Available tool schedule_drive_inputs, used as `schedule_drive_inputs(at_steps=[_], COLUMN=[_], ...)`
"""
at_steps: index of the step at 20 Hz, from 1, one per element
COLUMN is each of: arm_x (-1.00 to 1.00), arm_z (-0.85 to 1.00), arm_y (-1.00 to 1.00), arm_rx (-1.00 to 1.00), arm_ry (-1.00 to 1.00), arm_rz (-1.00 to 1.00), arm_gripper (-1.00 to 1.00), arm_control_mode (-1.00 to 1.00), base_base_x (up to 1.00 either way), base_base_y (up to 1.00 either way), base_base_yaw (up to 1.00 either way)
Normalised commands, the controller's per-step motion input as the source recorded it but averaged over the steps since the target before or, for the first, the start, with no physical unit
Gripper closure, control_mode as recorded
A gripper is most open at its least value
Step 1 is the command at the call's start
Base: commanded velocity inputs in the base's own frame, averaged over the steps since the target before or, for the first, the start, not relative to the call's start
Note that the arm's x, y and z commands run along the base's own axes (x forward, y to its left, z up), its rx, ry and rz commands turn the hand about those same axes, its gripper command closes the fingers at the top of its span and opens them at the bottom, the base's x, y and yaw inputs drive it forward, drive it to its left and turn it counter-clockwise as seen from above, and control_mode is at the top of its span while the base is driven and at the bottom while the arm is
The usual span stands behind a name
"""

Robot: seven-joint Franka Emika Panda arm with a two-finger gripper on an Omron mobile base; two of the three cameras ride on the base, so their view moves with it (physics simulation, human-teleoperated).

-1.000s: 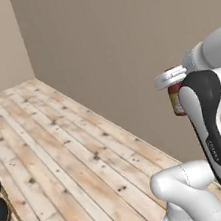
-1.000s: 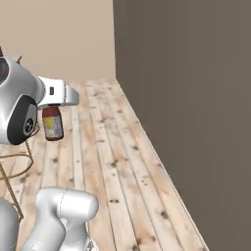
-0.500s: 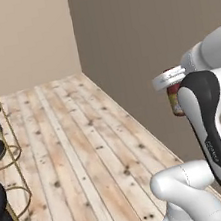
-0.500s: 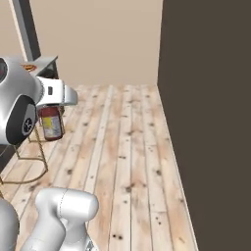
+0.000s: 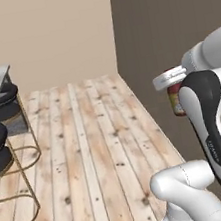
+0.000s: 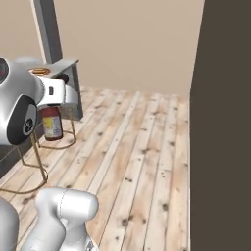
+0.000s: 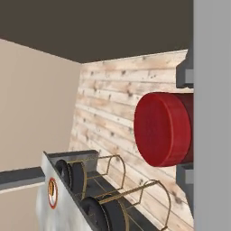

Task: Move the hot dog bun to the plate on the dining table and place the condiment next to that plate. Then navigate to the fridge and take the sausage and place it on the plate as well.

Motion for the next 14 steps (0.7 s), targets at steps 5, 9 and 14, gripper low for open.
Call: schedule_drive_inputs(at_steps=[5, 9, 14], arm_x=[0.0, 0.0, 0.0], arm_z=[0.0, 0.0, 0.0], arm_y=[0.0, 0.0, 0.0], arm_rx=[0.0, 0.0, 0.0], arm_ry=[0.0, 0.0, 0.0], arm_rz=[0.0, 0.0, 0.0], arm_gripper=[1.0, 1.0, 1.0], arm_control_mode=[1.0, 1.0, 1.0], base_base_x=[1.0, 1.0, 1.0], base_base_y=[-0.4, -0.4, -0.42], base_base_yaw=[0.47, 0.47, 0.46])
